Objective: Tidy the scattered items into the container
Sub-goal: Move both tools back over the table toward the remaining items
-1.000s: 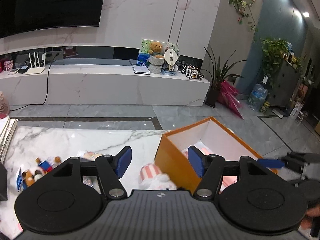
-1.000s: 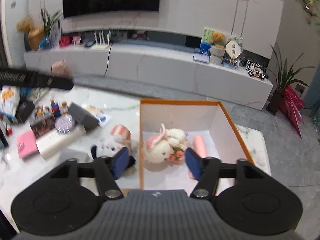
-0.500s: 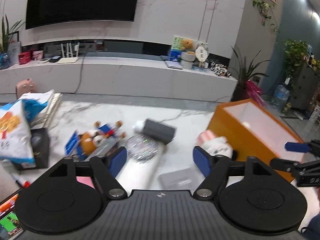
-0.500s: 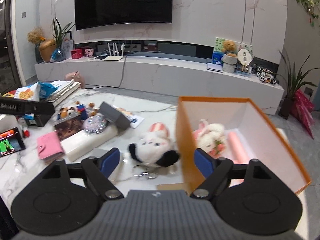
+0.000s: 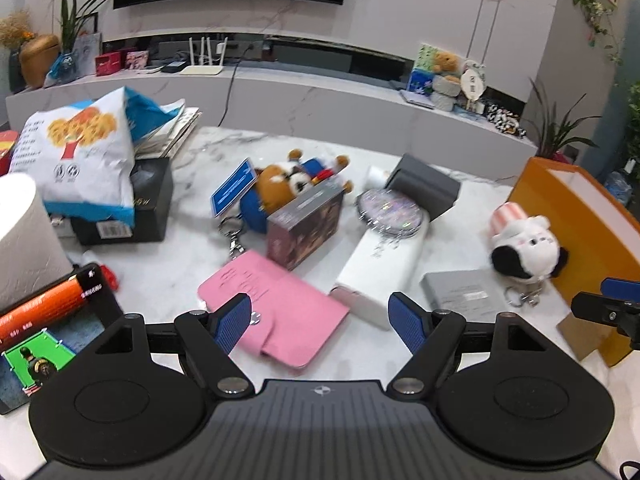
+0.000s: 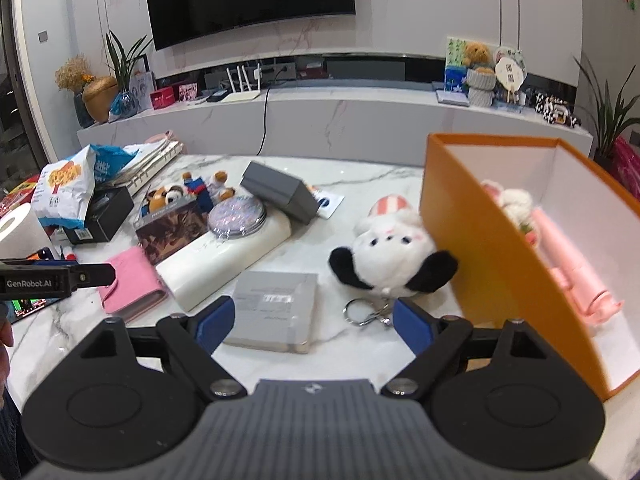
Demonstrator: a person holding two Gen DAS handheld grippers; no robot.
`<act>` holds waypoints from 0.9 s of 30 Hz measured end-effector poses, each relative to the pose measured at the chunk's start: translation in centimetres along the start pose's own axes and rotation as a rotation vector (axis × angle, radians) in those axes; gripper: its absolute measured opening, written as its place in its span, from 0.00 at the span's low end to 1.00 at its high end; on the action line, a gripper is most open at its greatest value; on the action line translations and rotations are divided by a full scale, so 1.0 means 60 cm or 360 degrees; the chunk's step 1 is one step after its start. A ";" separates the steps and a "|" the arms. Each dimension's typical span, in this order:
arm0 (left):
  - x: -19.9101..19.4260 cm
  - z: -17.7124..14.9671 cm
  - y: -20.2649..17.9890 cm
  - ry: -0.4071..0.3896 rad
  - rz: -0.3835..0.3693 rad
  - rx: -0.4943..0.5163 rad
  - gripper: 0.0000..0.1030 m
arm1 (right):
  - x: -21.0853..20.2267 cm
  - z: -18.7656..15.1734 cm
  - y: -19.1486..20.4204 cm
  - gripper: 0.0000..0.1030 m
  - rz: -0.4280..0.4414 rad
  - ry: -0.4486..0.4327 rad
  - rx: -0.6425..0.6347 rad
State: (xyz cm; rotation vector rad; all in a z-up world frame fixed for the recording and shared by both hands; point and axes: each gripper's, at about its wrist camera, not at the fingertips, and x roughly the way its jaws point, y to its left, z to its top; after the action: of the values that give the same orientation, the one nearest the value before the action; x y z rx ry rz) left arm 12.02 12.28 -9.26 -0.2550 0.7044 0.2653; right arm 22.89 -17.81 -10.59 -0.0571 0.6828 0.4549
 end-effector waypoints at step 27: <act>0.064 0.031 0.036 0.0112 -0.0060 0.0214 0.87 | 0.087 -0.017 0.039 0.86 0.0042 0.0146 -0.0003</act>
State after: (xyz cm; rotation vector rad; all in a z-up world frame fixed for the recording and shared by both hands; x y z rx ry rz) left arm 15.26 15.48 -10.73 -0.1496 0.7827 0.1729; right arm 24.85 -13.85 -14.42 -0.0711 0.7738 0.4803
